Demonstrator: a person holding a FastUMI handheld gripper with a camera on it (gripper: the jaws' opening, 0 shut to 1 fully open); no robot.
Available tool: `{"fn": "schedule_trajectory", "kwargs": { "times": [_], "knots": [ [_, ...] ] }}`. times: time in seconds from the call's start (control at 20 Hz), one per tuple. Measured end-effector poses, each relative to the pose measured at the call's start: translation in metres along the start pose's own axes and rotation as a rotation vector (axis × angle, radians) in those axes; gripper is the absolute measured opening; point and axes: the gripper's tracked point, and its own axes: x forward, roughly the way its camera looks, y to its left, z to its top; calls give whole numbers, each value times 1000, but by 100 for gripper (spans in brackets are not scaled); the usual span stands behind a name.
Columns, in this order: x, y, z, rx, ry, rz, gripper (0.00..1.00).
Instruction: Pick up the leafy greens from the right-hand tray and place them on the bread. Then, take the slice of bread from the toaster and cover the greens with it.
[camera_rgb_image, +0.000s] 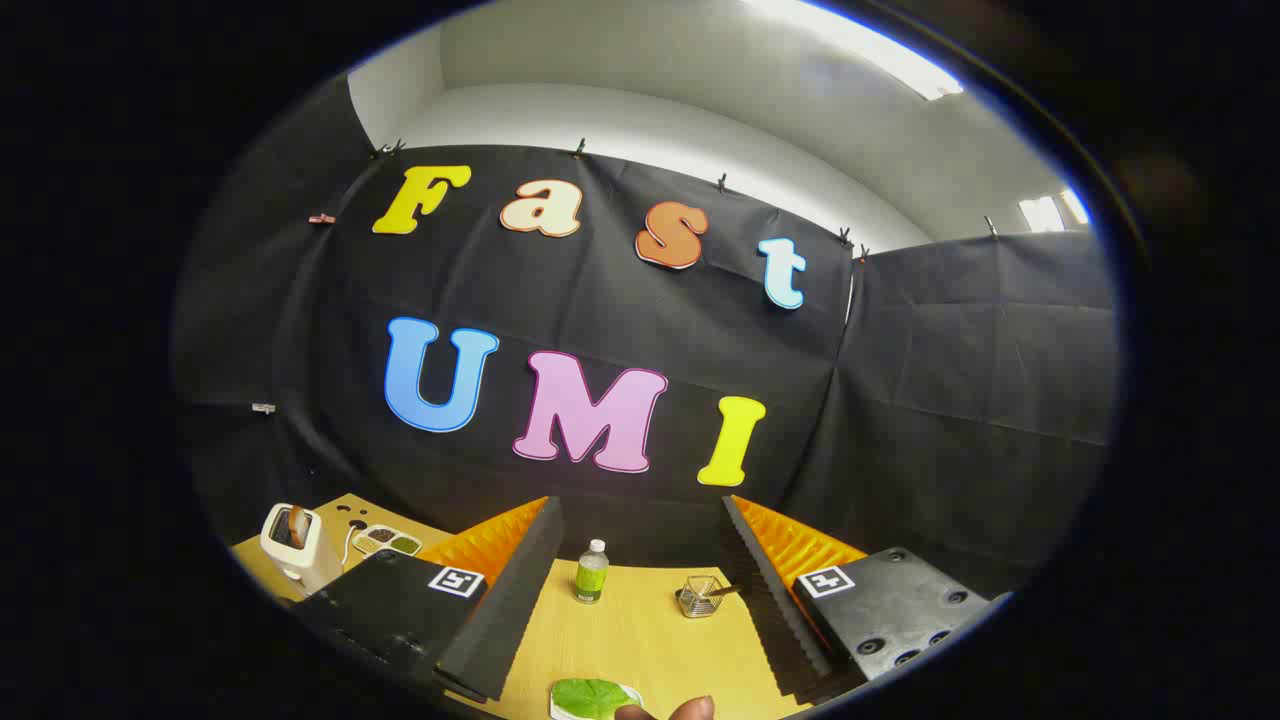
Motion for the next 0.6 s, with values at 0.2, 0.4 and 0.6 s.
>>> {"fn": "schedule_trajectory", "kwargs": {
  "times": [0.2,0.4,0.6],
  "knots": [
    [0,4,-4,-12,5,6,98],
    [2,4,-5,-1,13,6,98],
    [3,4,-7,-1,17,6,98]
  ]
}}
